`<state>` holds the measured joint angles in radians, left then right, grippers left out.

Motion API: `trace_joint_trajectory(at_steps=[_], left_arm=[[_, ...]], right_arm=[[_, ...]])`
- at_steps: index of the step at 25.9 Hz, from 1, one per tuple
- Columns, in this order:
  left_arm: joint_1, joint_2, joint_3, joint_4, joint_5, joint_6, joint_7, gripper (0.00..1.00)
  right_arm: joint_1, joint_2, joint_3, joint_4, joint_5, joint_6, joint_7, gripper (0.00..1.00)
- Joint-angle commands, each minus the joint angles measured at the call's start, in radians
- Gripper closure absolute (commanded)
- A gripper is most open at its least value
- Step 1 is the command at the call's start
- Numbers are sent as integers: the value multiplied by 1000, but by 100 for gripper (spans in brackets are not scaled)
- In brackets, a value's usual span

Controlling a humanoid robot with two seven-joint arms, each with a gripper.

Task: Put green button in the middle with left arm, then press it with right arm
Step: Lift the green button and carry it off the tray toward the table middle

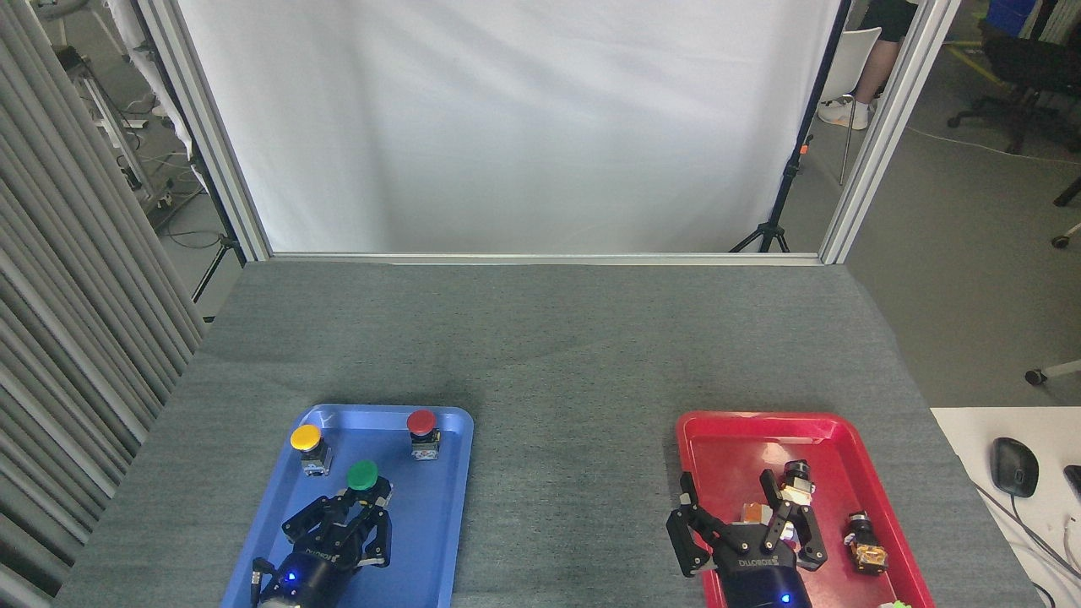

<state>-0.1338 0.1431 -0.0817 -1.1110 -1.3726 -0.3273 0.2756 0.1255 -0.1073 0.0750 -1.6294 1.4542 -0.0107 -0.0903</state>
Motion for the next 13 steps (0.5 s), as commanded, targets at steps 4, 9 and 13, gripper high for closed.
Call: trace_joint_trajectory(at_steps=[4,9,13], left_arm=[[-107,-23,-191,-26,-63,-72,33,100],[-222,-123,-294,135,-66,-72,24,100],[-270,-194,-305,238,-66,-68,24,100]], right_arm=[[0,-3,0,0,2,0,0,0],[0,0,-1,2,3,-2,0,0],[5,-3,-1,0,3,-2,0,0]])
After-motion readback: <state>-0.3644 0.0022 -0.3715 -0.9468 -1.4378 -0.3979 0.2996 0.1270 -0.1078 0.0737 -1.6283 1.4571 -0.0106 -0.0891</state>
